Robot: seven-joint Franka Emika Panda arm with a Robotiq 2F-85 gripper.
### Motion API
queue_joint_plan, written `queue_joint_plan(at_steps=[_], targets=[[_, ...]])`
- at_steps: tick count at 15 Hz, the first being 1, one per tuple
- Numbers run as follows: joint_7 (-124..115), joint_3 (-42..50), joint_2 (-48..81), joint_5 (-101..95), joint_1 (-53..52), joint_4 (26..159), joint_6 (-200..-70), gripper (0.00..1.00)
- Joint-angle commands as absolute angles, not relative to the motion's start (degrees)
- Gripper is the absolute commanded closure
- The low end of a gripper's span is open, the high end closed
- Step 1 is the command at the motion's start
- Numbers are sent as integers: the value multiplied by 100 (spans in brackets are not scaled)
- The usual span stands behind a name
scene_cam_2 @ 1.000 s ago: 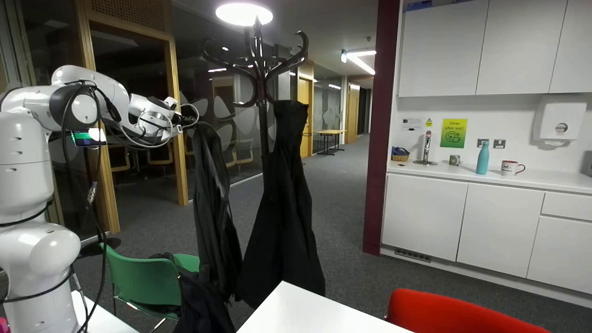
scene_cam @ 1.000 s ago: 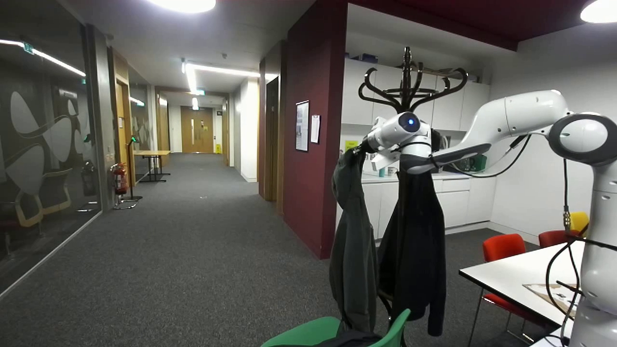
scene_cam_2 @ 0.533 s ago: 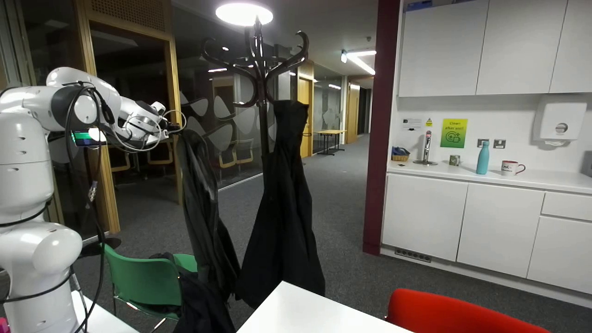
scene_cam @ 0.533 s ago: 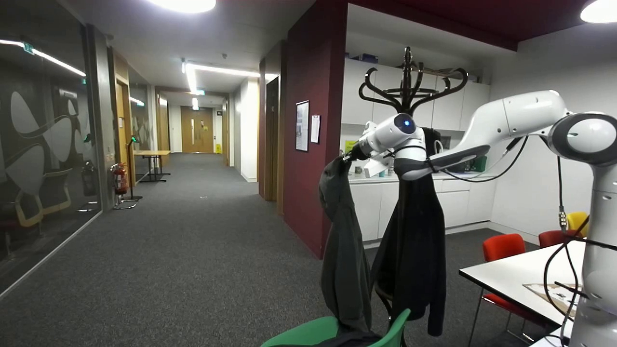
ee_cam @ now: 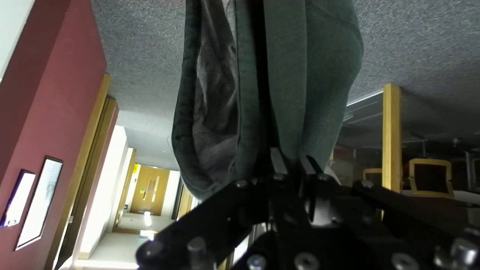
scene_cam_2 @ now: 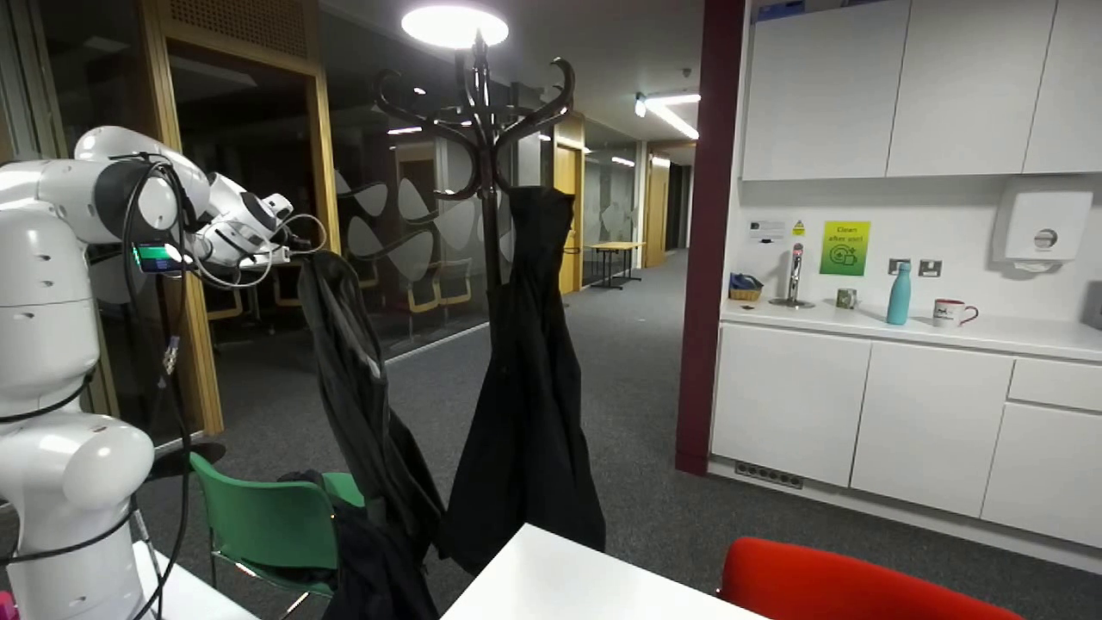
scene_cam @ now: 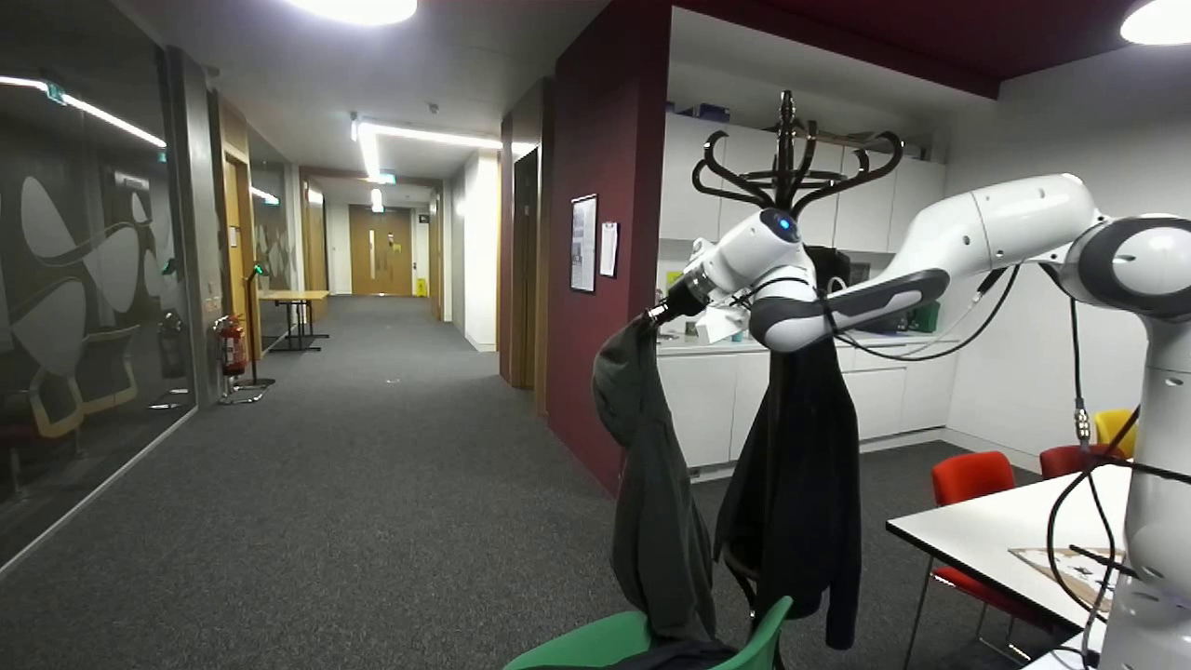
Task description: Remove the grey hoodie from the coat hanger and put it on the green chair
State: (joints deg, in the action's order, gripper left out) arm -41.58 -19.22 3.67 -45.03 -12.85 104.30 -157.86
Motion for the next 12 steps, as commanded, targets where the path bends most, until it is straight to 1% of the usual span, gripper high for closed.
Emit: queue_joint_plan(at_steps=[1, 2, 7, 8, 9, 12], targets=[[-3509, -2014, 154, -3815, -1234, 10569, -15894, 56], [-3398, -2030, 157, -3677, -1231, 10554, -15871, 47], [-2925, -2038, 129, -3171, -1239, 10532, -15814, 12], [-2862, -2032, 121, -3109, -1237, 10535, -15818, 4], [-2836, -2022, 107, -3092, -1235, 10534, -15811, 1], [-3091, -1930, -14, -3365, -1205, 10523, -15643, 0]])
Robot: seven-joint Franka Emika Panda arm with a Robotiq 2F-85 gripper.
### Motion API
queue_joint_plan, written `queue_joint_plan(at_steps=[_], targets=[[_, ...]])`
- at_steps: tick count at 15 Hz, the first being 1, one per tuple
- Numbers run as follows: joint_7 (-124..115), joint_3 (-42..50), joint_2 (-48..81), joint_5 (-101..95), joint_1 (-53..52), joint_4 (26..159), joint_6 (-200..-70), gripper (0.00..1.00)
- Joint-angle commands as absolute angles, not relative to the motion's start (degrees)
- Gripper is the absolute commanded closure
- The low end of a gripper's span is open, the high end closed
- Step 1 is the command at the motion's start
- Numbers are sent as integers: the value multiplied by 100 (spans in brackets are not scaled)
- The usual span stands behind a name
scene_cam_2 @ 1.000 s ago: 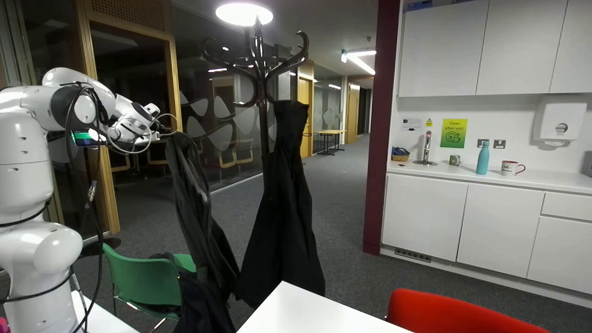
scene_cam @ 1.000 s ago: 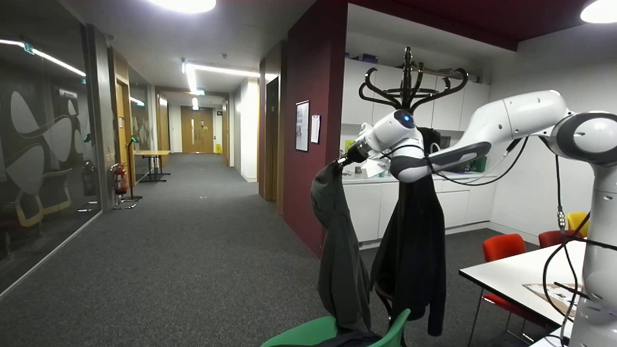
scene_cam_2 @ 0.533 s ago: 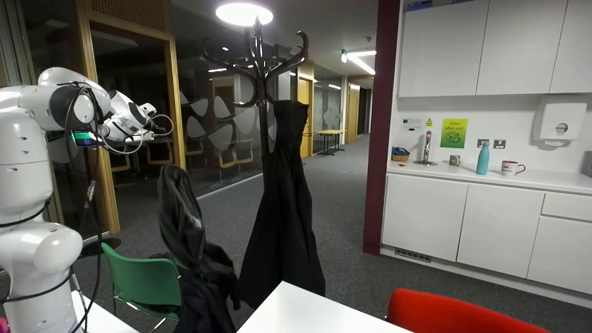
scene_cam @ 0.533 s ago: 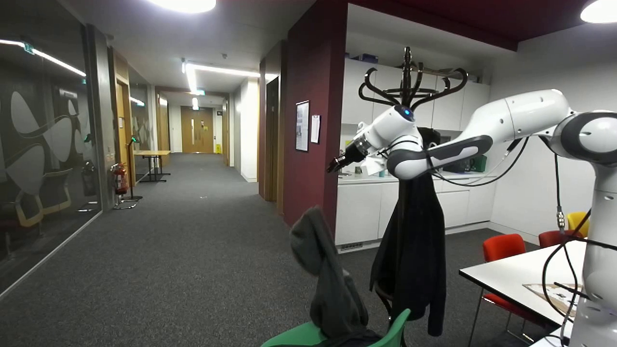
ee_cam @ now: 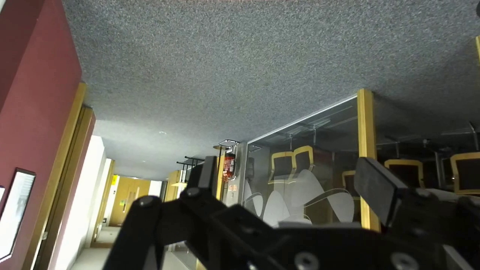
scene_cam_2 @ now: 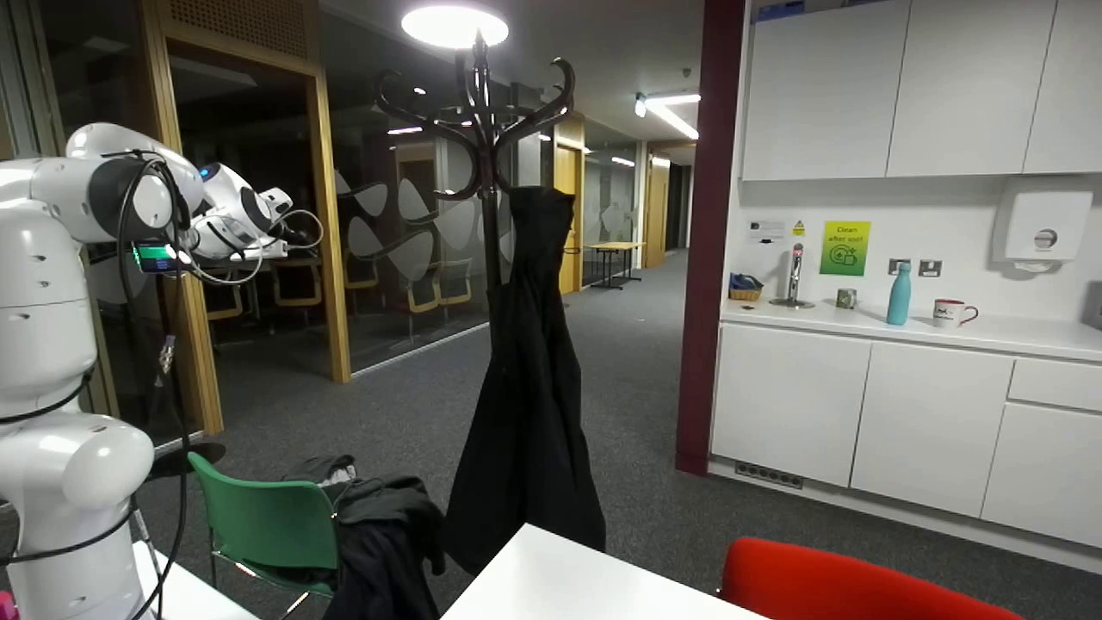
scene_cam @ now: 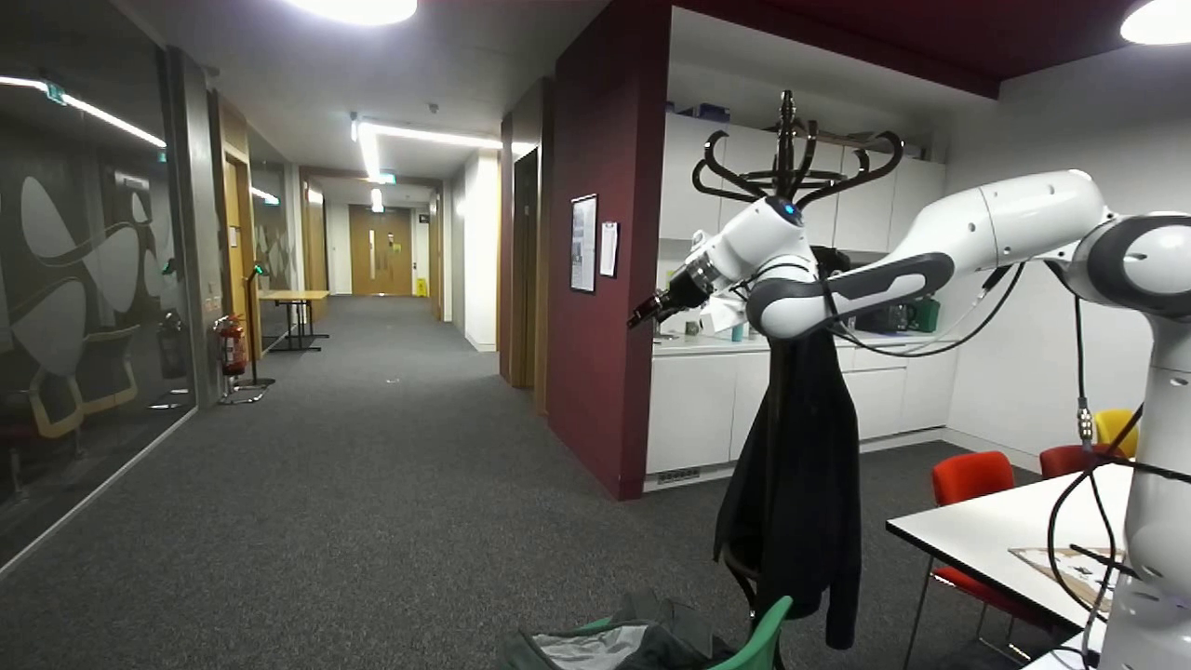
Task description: Remove the grey hoodie from the coat hanger and put it on the green chair
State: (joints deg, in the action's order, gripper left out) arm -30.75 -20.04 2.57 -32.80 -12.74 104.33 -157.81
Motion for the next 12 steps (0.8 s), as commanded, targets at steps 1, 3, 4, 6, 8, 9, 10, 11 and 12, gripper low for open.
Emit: queue_joint_plan(at_steps=[1, 3, 4, 6, 8, 9, 10, 11, 12], targets=[[-3277, -1883, -90, -3495, -1194, 10507, -15491, 0], [-3316, -1827, -269, -3376, -1188, 10475, -14887, 0], [-3143, -1801, -392, -3231, -1176, 10493, -14572, 0], [-2800, -1662, -589, -2950, -1252, 10483, -13942, 0], [-2599, -1645, -763, -2842, -1205, 10479, -13378, 0], [-2481, -1629, -839, -2746, -1183, 10501, -13147, 0], [-2346, -1594, -899, -2592, -1168, 10537, -12992, 0], [-2263, -1554, -962, -2413, -1153, 10579, -12845, 0], [-2170, -1493, -1016, -2154, -1139, 10636, -12751, 0]])
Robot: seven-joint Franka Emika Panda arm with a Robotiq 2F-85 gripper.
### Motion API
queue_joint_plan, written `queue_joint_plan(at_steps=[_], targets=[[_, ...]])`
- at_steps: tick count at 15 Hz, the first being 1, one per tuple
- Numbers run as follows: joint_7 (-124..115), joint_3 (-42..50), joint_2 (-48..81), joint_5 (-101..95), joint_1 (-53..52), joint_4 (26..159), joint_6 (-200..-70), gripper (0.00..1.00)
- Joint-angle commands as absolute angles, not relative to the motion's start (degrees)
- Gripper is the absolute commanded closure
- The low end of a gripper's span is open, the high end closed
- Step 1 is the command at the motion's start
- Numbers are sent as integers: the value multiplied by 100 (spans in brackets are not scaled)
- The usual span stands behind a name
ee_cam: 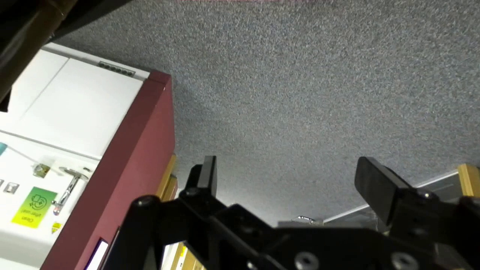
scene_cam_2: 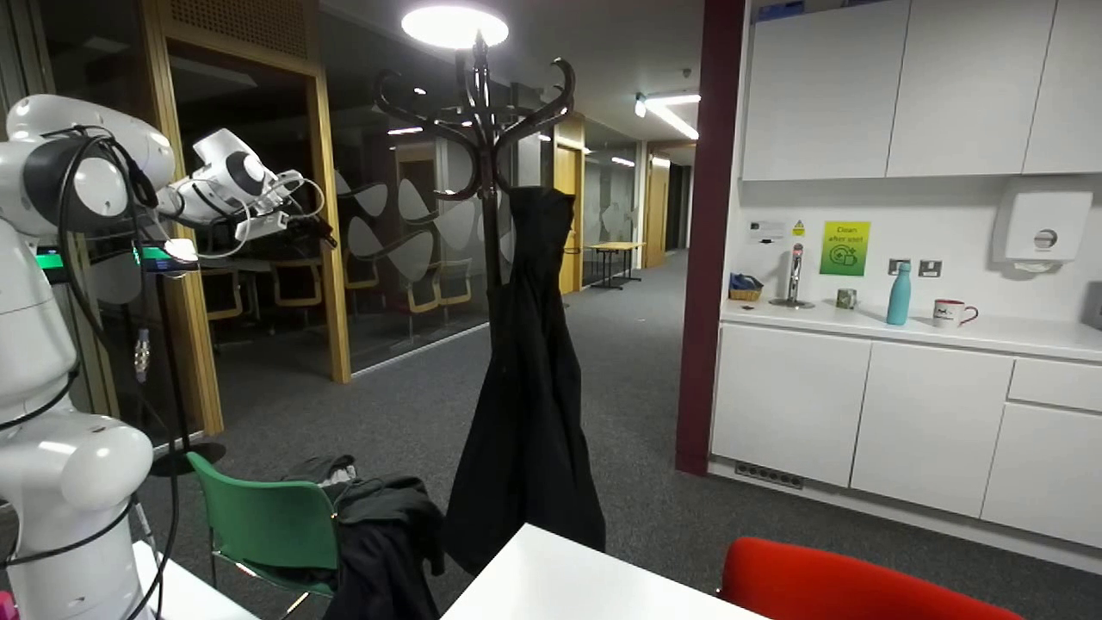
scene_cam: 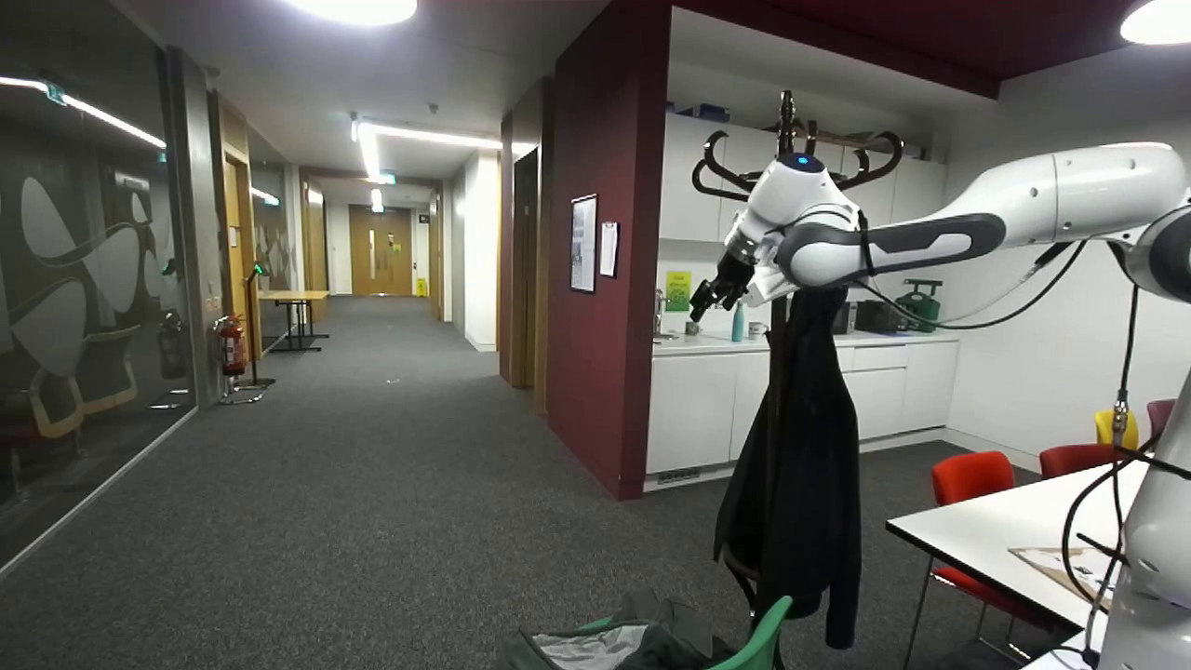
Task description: Remove the grey hoodie from the coat hanger and put it on the green chair
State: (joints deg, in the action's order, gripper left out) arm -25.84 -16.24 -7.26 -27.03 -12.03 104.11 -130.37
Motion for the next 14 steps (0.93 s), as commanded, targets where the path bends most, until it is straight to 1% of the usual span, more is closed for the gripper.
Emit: queue_joint_plan(at_steps=[1, 5, 8, 10, 12, 14], targets=[[-2115, -1422, -1078, -1870, -1118, 10706, -12663, 0], [-2018, -1040, -1311, -670, -991, 11311, -12330, 0], [-1896, -791, -1207, -26, -824, 11587, -12024, 0], [-1933, -707, -1089, 111, -713, 11683, -11880, 0], [-1955, -686, -1008, -11, -631, 11837, -12017, 0], [-2068, -736, -932, -68, -621, 11736, -11976, 0]])
